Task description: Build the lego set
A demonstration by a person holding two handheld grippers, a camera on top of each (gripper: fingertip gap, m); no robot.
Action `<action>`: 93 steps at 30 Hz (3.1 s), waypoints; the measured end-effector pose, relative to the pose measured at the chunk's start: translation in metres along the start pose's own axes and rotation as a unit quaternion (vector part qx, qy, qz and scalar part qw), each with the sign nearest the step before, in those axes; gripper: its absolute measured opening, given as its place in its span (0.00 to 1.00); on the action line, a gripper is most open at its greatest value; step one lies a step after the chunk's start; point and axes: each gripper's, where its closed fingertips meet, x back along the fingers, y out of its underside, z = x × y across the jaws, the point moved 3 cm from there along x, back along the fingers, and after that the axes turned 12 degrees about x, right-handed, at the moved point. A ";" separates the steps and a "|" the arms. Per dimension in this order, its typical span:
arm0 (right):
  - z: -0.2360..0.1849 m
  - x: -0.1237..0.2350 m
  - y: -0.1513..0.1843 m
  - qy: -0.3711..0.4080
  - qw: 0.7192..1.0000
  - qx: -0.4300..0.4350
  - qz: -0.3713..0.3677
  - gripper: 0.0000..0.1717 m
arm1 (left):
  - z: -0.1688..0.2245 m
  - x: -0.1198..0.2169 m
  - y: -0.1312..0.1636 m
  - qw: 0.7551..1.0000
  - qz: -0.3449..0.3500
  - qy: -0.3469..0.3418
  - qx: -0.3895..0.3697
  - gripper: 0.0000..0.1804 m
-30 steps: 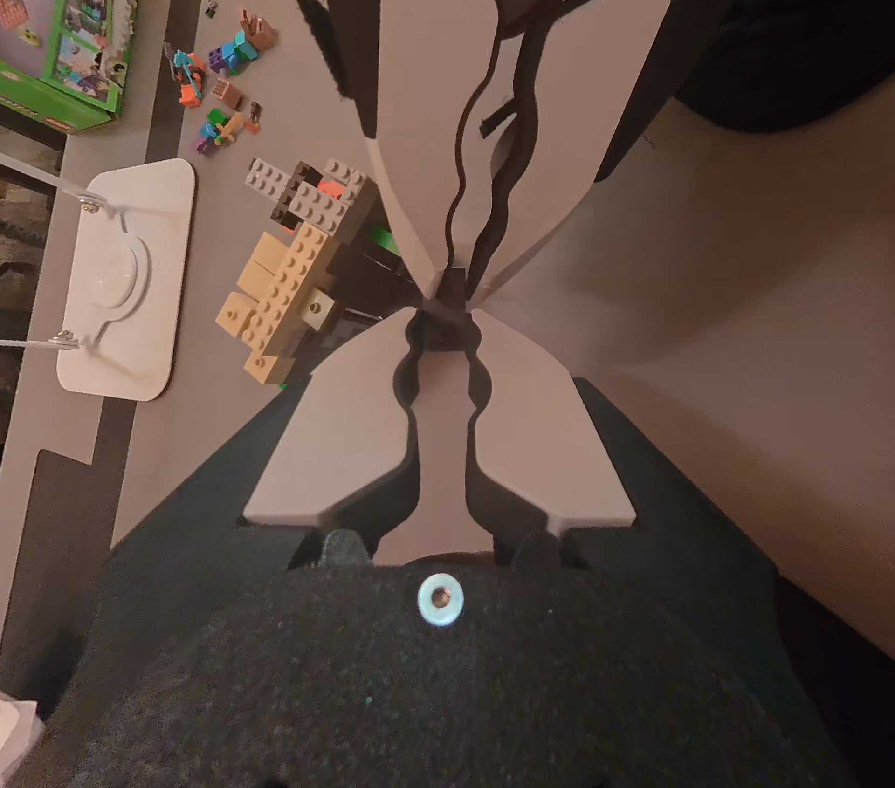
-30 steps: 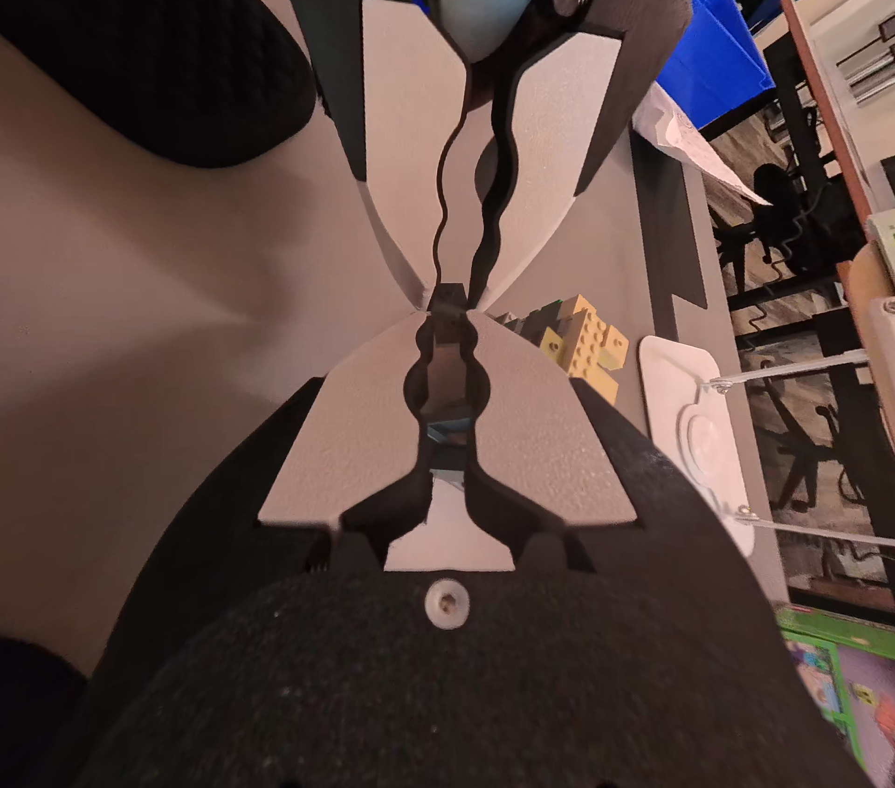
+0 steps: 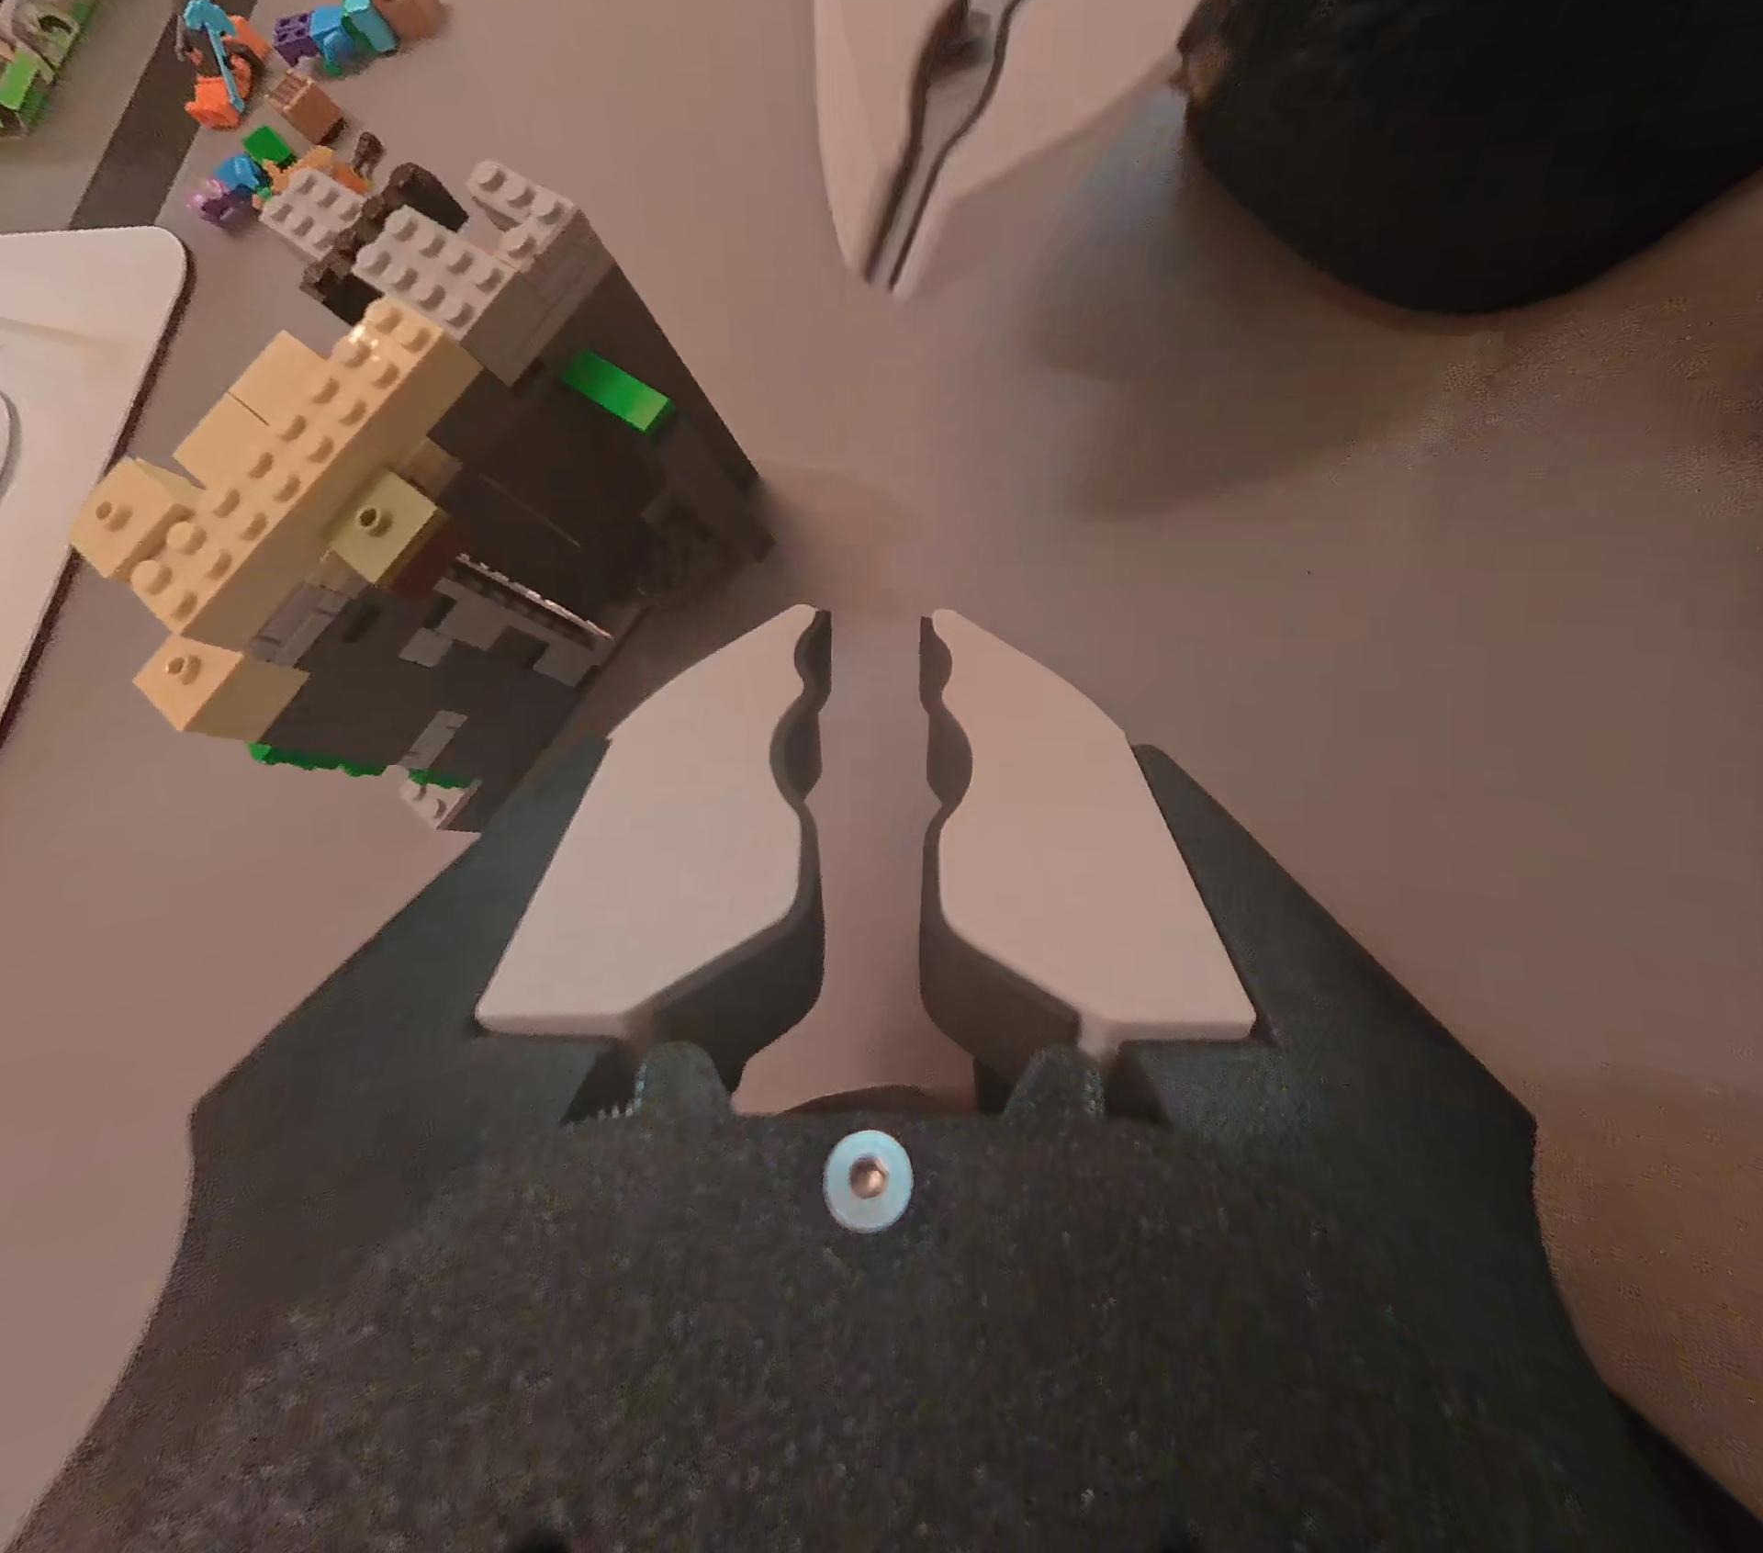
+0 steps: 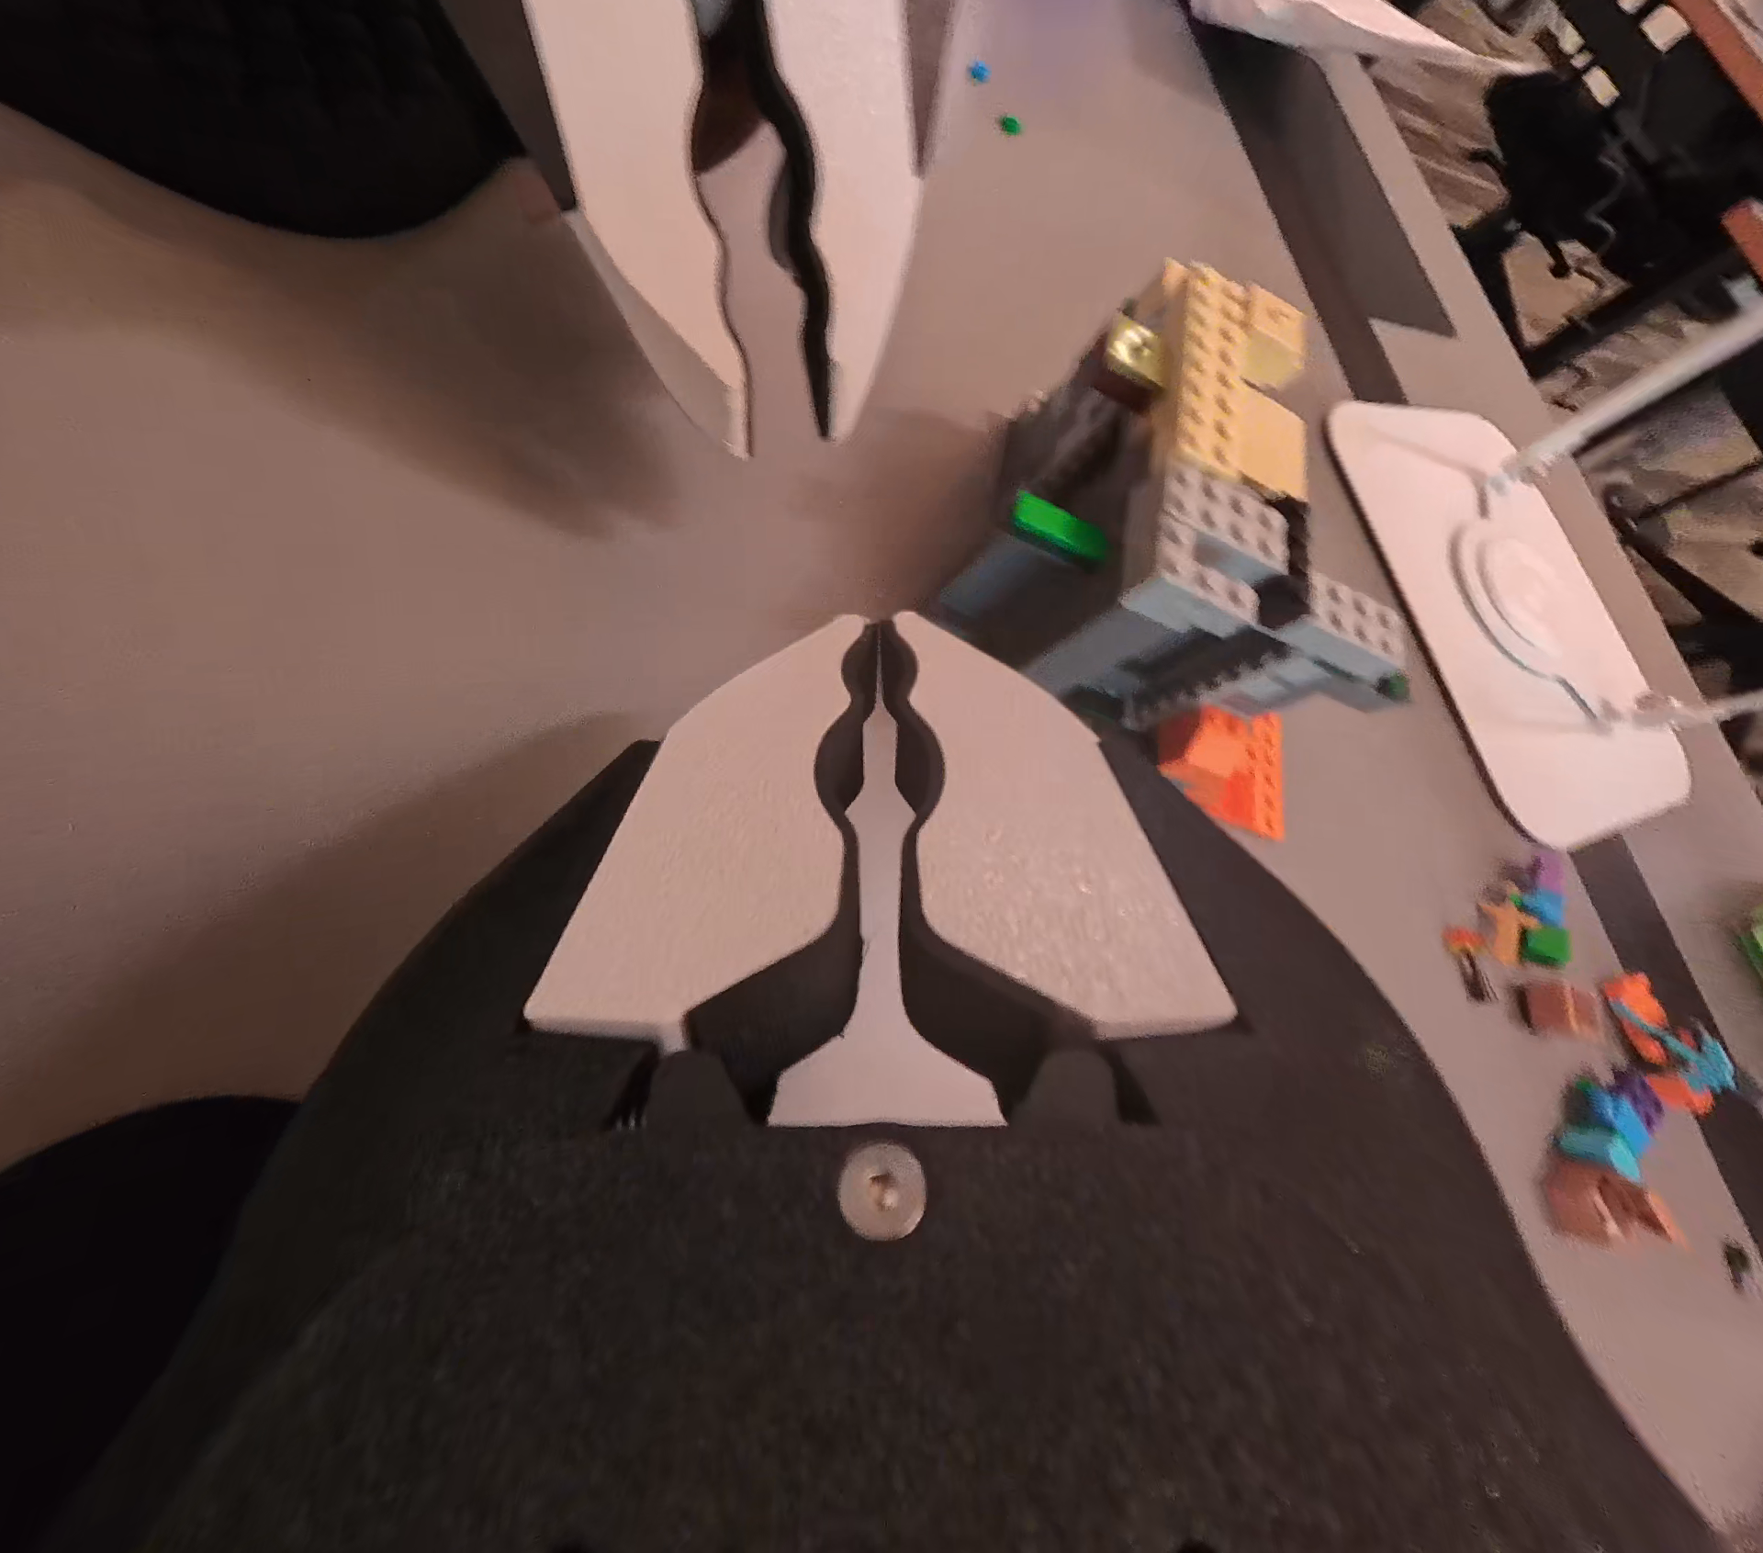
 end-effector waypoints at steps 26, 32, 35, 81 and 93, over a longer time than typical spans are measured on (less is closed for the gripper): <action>-0.003 0.090 0.139 -0.020 0.950 -0.230 -0.210 0.22 | 0.004 -0.016 0.011 0.998 0.044 0.020 0.031 0.12; -0.001 0.069 0.138 -0.016 0.936 -0.261 -0.237 0.18 | 0.008 -0.014 0.013 0.997 0.055 0.031 0.032 0.12; -0.001 0.066 0.138 -0.034 0.932 -0.273 -0.236 0.11 | 0.010 -0.014 0.011 0.997 0.062 0.036 0.032 0.12; -0.076 0.011 -0.021 -0.399 0.897 -0.189 0.020 0.10 | 0.079 -0.012 -0.020 0.955 0.206 0.061 -0.203 0.09; -0.080 0.013 -0.022 -0.423 0.880 -0.210 0.042 0.10 | 0.081 -0.009 -0.020 0.950 0.216 0.059 -0.216 0.13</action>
